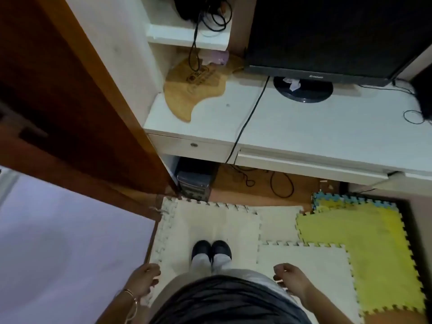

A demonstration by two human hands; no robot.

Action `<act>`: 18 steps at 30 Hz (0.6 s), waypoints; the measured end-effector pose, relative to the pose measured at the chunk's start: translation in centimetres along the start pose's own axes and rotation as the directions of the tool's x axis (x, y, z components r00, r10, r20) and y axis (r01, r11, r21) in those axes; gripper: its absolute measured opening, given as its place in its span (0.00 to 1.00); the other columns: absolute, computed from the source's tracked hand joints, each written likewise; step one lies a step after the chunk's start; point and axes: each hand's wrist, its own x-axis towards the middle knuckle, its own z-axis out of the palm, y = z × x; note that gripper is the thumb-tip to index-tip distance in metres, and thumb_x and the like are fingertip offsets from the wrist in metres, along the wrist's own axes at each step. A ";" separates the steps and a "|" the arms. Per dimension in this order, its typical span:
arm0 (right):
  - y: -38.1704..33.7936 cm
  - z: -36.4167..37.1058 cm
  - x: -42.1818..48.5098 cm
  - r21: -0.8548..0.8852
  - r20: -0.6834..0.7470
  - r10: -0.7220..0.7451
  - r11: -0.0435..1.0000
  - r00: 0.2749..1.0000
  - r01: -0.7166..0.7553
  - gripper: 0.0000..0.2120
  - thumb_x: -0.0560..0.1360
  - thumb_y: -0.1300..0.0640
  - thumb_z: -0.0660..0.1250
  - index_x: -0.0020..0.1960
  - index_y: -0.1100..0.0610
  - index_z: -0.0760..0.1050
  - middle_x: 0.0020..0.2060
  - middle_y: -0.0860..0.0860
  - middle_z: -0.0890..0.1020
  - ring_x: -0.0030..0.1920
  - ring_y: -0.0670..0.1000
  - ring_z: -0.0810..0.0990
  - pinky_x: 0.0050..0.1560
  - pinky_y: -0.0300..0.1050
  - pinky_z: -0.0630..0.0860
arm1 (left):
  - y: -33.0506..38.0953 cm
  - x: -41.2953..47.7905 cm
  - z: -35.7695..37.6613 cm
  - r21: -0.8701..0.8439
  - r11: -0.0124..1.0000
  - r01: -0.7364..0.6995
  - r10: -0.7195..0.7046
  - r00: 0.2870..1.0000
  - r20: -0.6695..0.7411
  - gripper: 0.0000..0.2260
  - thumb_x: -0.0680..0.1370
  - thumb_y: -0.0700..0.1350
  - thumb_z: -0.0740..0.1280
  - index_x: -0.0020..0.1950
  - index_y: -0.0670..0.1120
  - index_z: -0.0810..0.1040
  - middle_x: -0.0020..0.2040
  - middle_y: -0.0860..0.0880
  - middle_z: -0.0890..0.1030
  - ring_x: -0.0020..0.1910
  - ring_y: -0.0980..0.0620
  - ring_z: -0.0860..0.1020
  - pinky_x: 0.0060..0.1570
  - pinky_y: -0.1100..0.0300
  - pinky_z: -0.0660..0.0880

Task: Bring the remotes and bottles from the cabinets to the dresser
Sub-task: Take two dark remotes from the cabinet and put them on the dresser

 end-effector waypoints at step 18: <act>-2.5 -1.5 2.6 -0.096 -0.002 0.119 0.988 0.993 -0.119 0.06 0.78 0.59 0.59 0.45 0.58 0.73 0.35 0.54 0.77 0.32 0.50 0.71 0.31 0.39 0.61 | 4.0 1.1 0.7 0.004 0.997 0.074 -0.074 0.997 -0.024 0.04 0.78 0.39 0.60 0.49 0.40 0.74 0.46 0.41 0.76 0.39 0.47 0.73 0.36 0.62 0.63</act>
